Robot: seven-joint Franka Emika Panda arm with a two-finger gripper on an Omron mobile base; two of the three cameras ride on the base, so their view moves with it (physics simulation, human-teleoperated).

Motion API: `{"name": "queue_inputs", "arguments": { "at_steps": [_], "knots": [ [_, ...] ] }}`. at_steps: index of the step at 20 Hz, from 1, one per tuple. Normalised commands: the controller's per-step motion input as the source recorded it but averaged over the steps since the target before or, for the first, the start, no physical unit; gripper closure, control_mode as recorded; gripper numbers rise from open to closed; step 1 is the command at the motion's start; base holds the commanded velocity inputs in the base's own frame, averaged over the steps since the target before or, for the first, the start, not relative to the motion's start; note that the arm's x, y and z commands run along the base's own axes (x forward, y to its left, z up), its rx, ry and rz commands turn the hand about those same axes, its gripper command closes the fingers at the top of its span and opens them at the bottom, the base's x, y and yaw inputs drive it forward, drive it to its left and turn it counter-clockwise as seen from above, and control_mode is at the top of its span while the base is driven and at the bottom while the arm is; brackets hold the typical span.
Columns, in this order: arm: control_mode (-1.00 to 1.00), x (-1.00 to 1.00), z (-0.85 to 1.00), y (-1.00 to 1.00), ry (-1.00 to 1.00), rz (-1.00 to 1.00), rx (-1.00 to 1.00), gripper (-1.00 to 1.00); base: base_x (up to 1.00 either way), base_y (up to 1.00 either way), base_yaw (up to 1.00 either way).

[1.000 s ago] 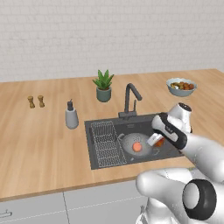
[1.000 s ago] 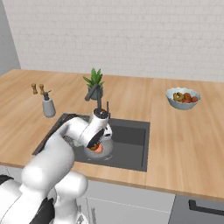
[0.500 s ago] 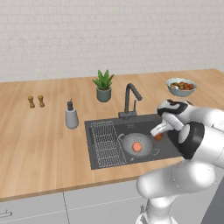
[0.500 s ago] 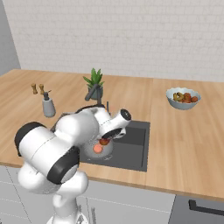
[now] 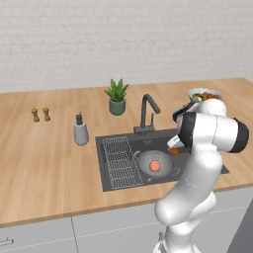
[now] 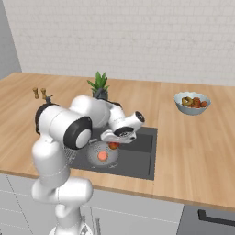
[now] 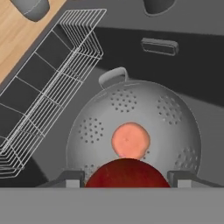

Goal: Put the colander in the sink, put the peach, apple in the colander, and turn on the sink faucet and pour water over the colander.

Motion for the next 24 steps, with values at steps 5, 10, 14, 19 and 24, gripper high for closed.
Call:
{"name": "queue_inputs", "arguments": {
  "at_steps": [5,10,14,19,24],
  "knots": [
    [-1.00,0.17,-0.33,0.17,0.04,0.00,0.00,1.00,0.00,0.00,0.00],
    [-1.00,0.10,-0.28,0.18,0.01,0.00,0.00,1.00,0.00,0.00,0.00],
    [-1.00,0.00,-0.30,0.14,0.00,0.00,0.00,1.00,0.00,0.00,0.00],
    [-1.00,0.00,-0.32,0.19,0.00,0.00,0.00,1.00,0.00,0.00,0.00],
    [-1.00,0.07,-0.21,0.07,0.00,0.00,0.00,1.00,0.00,0.00,0.00]
  ]
}}
